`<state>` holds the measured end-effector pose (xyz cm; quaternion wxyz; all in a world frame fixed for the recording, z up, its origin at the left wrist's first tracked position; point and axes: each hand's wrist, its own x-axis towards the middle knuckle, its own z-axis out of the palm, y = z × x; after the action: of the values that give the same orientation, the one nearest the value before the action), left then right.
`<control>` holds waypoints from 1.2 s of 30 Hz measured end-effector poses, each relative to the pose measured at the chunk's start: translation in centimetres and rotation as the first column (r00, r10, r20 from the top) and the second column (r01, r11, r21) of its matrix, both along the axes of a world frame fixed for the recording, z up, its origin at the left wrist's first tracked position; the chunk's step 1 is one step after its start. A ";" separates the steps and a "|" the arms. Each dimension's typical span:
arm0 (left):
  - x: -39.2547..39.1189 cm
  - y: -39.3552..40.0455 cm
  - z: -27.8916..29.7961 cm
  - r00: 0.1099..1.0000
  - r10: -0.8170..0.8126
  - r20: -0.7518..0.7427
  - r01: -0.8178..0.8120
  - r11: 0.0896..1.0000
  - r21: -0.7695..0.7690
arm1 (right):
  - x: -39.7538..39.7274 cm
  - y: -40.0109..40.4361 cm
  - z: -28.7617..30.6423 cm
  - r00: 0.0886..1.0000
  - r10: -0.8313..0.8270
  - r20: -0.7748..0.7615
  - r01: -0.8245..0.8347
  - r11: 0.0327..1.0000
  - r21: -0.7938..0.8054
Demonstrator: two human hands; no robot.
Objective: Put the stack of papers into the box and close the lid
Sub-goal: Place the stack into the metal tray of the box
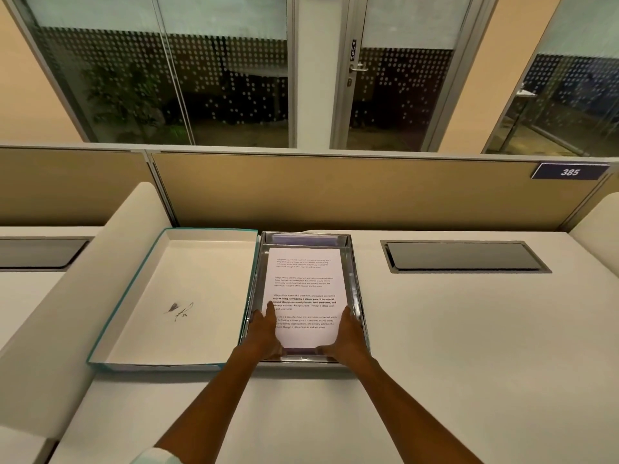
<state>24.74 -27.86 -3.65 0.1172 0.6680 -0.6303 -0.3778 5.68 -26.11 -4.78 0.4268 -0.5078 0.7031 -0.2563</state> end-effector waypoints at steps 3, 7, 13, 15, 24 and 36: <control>0.8 0.1 0.7 0.996 -0.082 -0.024 0.080 0.992 -0.095 | -0.2 0.8 0.2 0.988 0.031 -0.153 -0.060 0.981 -0.184; 1.6 0.5 1.5 0.993 -0.118 -0.030 0.105 0.954 -0.282 | -1.6 1.4 0.5 0.969 -0.023 -0.244 -0.054 0.952 -0.302; 2.7 0.8 0.7 0.946 -0.042 0.322 0.187 0.880 -0.436 | -4.9 1.3 0.1 0.753 -0.044 -0.656 -0.197 0.937 -0.289; 2.7 1.1 0.5 0.939 -0.015 0.344 0.177 0.878 -0.445 | -5.3 1.1 -0.1 0.736 -0.029 -0.676 -0.193 0.949 -0.251; 6.8 3.5 -0.2 0.910 0.329 0.252 -0.180 0.862 -0.474 | -3.7 1.2 -0.9 0.763 0.044 -0.644 -0.215 0.958 -0.189; 15.2 8.0 0.3 0.440 0.888 -0.133 -0.892 0.415 -0.177 | 6.2 0.5 -0.9 0.752 0.238 -0.615 -0.425 0.888 -0.177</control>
<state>39.94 -19.86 -3.32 0.3785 0.8790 -0.2174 -0.1921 11.85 -25.61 -5.68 0.1486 -0.7387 0.6473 -0.1151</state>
